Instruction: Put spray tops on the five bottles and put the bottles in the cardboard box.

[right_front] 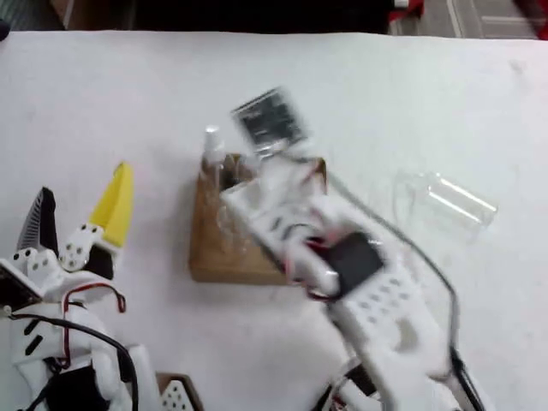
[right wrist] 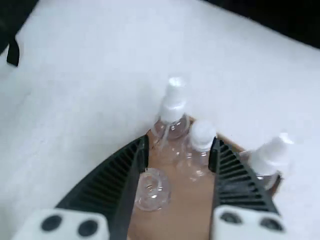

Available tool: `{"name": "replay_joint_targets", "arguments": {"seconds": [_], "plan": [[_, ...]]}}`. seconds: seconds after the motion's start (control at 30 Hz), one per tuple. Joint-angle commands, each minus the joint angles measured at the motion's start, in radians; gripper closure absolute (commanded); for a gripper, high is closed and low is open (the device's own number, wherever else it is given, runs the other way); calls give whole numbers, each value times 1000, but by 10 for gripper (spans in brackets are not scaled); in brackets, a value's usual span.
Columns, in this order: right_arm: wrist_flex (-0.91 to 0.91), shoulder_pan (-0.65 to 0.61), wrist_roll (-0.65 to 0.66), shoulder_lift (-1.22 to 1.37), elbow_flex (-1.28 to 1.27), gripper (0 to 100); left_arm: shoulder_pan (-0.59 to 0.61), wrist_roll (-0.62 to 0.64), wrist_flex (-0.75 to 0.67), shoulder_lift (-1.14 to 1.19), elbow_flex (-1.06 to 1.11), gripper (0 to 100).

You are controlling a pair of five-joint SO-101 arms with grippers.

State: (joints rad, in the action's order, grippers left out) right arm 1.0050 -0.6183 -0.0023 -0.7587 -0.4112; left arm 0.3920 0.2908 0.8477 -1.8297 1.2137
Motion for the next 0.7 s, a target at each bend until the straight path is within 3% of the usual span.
{"name": "replay_joint_targets", "arguments": {"seconds": [0.0, 0.13, 0.3, 0.5, 0.67], "plan": [[94, 159, 121, -162, 140, 829, -12, 11, -34, 1, 5, 624], [124, 394, 315, -257, 143, 829, -12, 12, -34, 1, 5, 624], [163, 670, 321, -58, 150, 829, 19, 101, -26, 1, 2, 683], [168, 809, 411, 286, 152, 829, 39, 114, -25, 1, 2, 743], [234, 880, 499, 401, 147, 829, 38, 114, -32, 1, 3, 744]]}}
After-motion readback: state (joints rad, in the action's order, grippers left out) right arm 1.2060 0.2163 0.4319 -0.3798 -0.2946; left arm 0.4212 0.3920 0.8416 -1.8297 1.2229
